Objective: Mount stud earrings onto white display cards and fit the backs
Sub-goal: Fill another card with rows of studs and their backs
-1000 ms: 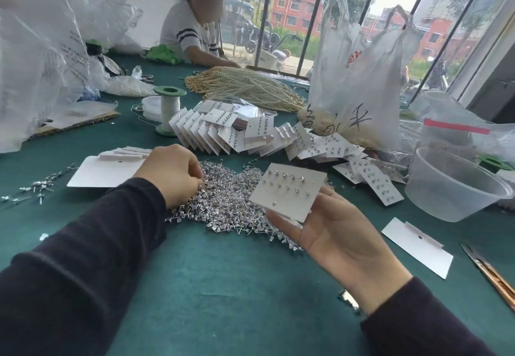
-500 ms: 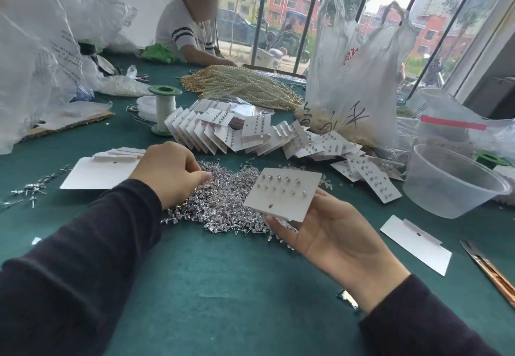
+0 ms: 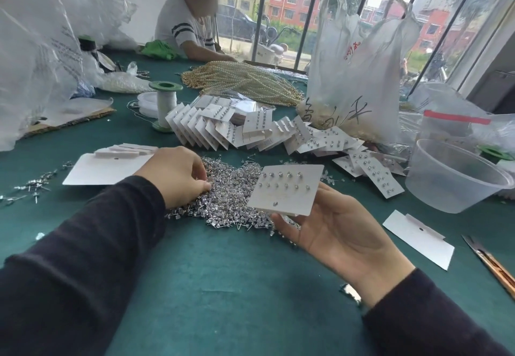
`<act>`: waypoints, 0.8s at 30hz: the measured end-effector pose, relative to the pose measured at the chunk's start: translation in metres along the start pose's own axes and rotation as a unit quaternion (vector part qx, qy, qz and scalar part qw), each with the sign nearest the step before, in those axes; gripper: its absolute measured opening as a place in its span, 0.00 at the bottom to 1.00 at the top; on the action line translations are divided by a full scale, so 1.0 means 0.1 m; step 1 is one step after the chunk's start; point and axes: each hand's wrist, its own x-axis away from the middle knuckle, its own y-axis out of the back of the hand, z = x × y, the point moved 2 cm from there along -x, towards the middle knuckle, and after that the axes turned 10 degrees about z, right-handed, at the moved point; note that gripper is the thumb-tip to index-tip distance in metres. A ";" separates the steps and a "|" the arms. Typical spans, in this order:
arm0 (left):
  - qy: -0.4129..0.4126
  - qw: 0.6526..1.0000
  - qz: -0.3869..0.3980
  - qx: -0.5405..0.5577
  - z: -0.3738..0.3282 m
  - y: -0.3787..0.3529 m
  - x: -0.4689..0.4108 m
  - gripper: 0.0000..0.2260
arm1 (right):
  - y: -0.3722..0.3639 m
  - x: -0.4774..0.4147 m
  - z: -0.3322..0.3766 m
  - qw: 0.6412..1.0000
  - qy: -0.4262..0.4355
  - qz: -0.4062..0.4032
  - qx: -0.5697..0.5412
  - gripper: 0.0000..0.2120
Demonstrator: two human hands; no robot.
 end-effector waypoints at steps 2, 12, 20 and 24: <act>-0.002 1.000 -0.019 0.005 0.00 0.00 0.01 0.04 | 0.00 0.00 0.00 1.000 -0.001 0.004 -0.005 0.32; 0.006 0.993 -0.086 0.075 0.01 0.05 0.02 0.09 | 0.01 0.02 0.02 1.000 0.001 -0.006 0.002 0.27; -0.021 0.980 -0.112 0.165 -0.06 0.10 0.06 0.02 | 0.02 0.01 0.02 1.000 -0.006 0.003 -0.006 0.34; -0.112 0.908 -0.068 0.399 -0.30 0.10 0.20 0.04 | 0.00 0.02 0.01 1.000 -0.009 0.002 0.014 0.21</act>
